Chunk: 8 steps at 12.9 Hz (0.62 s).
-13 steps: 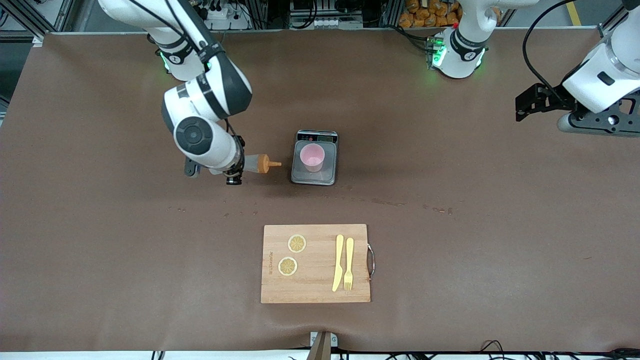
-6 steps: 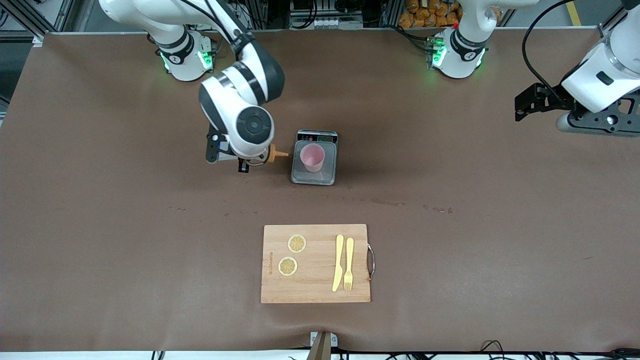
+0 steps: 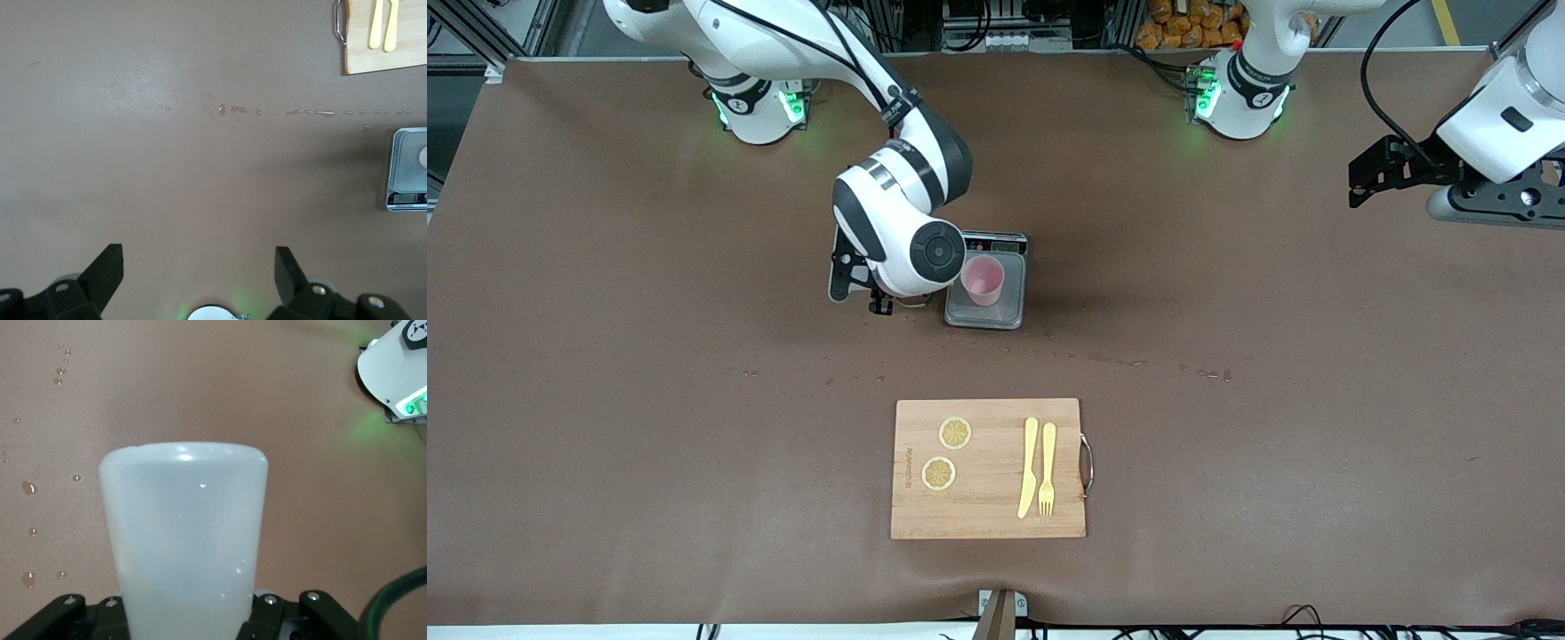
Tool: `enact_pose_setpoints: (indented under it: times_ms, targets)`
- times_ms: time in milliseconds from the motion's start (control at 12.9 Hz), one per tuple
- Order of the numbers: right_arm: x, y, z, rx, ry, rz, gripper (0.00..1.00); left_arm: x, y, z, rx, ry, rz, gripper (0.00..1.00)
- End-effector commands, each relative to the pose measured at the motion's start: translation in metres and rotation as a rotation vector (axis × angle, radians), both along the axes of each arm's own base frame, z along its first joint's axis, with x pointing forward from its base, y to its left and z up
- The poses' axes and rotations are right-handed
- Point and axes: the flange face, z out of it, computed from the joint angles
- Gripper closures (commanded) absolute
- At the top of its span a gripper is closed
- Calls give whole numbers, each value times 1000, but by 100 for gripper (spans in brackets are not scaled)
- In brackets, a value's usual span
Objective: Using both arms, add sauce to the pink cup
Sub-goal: 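Tilt the sauce bottle with the right gripper to pour into the cup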
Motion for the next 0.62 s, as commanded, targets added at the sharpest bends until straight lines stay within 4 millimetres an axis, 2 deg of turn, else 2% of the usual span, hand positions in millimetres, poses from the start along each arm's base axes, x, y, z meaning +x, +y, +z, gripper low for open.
enact_pose_setpoints:
  times_ms: [0, 232, 542]
  targets:
    - [6, 3, 5, -30, -15, -7, 100, -6, 1, 6, -15, 4, 10, 0]
    - [-5, 18, 5, -31, -20, 23, 100, -6, 1, 6, -15, 4, 10, 0]
    - [-7, 21, 6, -29, -18, 31, 100, -6, 1, 6, -15, 4, 8, 0]
